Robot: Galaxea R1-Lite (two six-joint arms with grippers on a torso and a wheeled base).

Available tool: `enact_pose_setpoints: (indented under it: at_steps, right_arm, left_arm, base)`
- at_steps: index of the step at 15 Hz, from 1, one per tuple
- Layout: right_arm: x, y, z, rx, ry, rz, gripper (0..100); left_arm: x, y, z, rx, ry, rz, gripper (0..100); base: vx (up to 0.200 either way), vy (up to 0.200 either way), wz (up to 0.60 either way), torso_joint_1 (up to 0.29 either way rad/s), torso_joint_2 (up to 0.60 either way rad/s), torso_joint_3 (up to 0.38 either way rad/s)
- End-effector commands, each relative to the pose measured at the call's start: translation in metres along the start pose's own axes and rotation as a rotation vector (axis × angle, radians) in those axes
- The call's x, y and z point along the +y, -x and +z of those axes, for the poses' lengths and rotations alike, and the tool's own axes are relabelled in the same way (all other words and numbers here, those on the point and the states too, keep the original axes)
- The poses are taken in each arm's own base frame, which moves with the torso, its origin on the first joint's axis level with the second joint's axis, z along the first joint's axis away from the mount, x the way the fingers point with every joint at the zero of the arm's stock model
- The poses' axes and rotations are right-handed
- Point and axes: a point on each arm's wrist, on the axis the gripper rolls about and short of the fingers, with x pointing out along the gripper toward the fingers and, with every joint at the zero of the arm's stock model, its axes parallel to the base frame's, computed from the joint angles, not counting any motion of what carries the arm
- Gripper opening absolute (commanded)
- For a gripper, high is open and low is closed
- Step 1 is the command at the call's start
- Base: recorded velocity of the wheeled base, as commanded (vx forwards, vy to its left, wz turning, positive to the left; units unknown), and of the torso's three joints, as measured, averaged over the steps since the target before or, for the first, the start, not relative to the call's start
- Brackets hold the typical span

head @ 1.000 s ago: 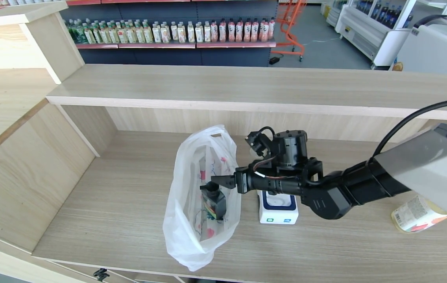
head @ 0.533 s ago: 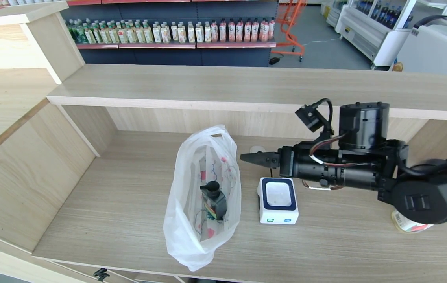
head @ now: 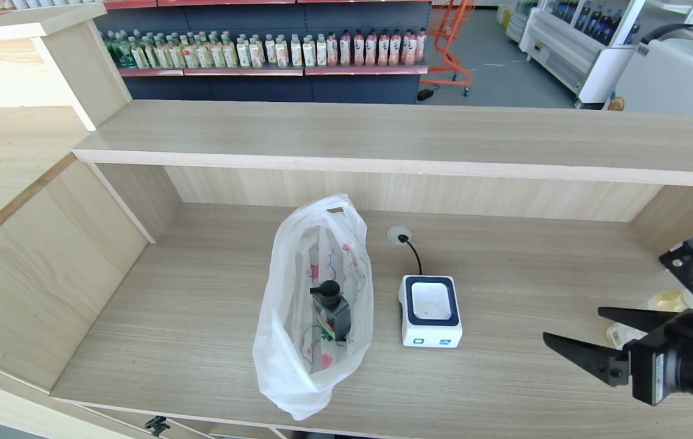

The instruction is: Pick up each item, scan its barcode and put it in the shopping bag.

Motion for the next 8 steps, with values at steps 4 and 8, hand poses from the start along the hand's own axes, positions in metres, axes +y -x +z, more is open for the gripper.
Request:
enact_pose_setpoints:
  at_steps: [4,8]
  right_arm:
    - [-0.030,0.044,0.009,-0.146,-0.062,-0.313,100]
    - [-0.034,0.041,0.011,-0.136,-0.074,-0.339,100]
  left_arm:
    - [0.000,0.000,0.000,0.000,0.000,0.001,100]
    - [0.000,0.000,0.000,0.000,0.000,0.001,100]
  base:
    - [0.000,0.000,0.00,0.000,0.00,0.000]
    - [0.000,0.000,0.00,0.000,0.00,0.000]
